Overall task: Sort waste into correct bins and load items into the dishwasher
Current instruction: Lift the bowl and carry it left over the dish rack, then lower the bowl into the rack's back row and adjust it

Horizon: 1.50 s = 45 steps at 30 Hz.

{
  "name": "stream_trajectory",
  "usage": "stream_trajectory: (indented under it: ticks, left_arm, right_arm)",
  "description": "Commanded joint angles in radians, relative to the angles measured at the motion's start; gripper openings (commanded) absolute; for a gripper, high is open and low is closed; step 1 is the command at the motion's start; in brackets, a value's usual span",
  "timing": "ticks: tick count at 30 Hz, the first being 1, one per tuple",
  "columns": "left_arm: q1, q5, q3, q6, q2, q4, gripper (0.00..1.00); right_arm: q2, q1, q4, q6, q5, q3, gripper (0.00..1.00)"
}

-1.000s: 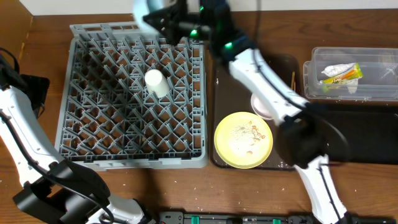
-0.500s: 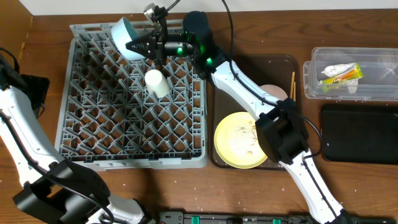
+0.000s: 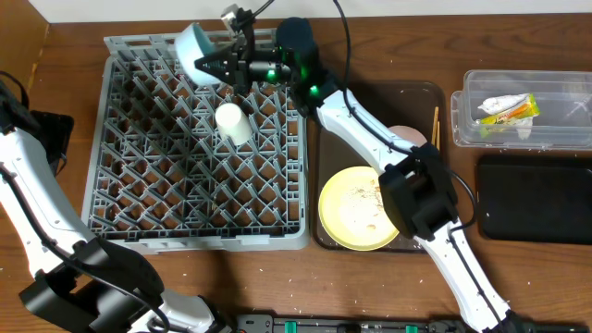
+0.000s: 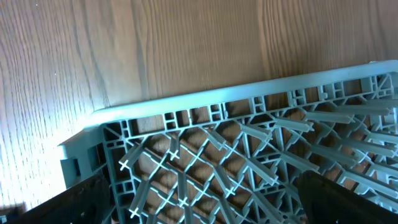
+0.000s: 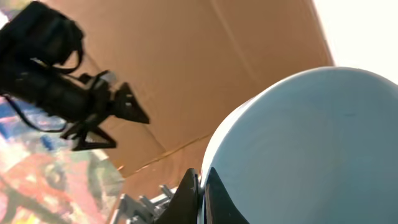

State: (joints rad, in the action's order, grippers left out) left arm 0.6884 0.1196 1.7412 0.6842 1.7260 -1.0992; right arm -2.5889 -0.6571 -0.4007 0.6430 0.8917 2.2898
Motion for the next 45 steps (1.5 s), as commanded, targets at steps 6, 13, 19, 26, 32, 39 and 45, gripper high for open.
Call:
stream_trajectory:
  ticks: [6,13,19,26,32,39,45]
  left_arm:
    - [0.003,0.020,-0.003,0.009,-0.020,-0.004,0.98]
    - [0.003,0.020,-0.003,0.009,-0.020,-0.004,0.98]
    - [0.003,0.020,-0.003,0.009,-0.021,-0.004,0.98]
    - [0.003,0.020,-0.003,0.009,-0.021,-0.004,0.98]
    - [0.003,0.020,-0.003,0.009,-0.021,-0.004,0.98]
    - [0.003,0.020,-0.003,0.009,-0.021,-0.004,0.98]
    - [0.003,0.020,-0.003,0.009,-0.021,-0.004,0.98]
  right_arm:
    - [-0.017,-0.009,-0.003,-0.011,-0.035,0.025,0.01]
    - [-0.060,-0.042,0.008,-0.012,-0.030,0.025,0.01]
    - [-0.088,-0.027,-0.003,0.000,-0.031,0.025,0.01]
    - [-0.097,0.023,0.011,0.008,-0.019,0.024,0.01]
    - [-0.105,0.058,0.035,0.033,-0.019,0.024,0.01]
    - [-0.105,0.063,-0.126,0.174,0.037,0.024,0.01]
    - [-0.109,0.014,-0.185,0.209,0.000,0.024,0.01]
